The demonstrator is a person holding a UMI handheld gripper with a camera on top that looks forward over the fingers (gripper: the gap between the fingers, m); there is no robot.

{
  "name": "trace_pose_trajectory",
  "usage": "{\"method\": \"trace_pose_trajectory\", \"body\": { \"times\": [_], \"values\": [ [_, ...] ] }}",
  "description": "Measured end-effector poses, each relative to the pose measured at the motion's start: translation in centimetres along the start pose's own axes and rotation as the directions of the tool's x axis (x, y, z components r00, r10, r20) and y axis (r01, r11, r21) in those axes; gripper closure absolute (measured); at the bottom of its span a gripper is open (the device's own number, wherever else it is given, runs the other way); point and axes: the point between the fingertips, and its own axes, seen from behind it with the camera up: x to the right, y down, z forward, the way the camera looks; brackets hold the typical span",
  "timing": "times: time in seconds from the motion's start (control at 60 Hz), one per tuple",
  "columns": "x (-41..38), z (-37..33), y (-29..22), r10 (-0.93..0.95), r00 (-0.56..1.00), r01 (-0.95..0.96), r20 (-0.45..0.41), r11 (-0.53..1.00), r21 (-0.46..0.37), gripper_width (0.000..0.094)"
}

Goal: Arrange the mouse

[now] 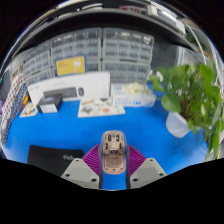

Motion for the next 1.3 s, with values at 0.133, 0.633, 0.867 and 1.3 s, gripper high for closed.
{"method": "trace_pose_trajectory", "body": {
  "times": [0.133,0.633,0.867,1.3],
  "values": [
    [-2.6,-5.2,-6.8,-0.004,1.0,0.006,-0.016,0.991,0.131,0.0632],
    [-20.4,-7.7,-0.2,-0.085,0.988,0.079,0.127,0.996,0.048,0.0636],
    [-20.3,-3.7,9.1,-0.072,0.99,0.087,0.122,0.988,-0.124,0.0605],
    [-20.0,-3.3,10.3,-0.038,0.994,0.051,0.105,0.992,-0.12,0.035]
  ]
}}
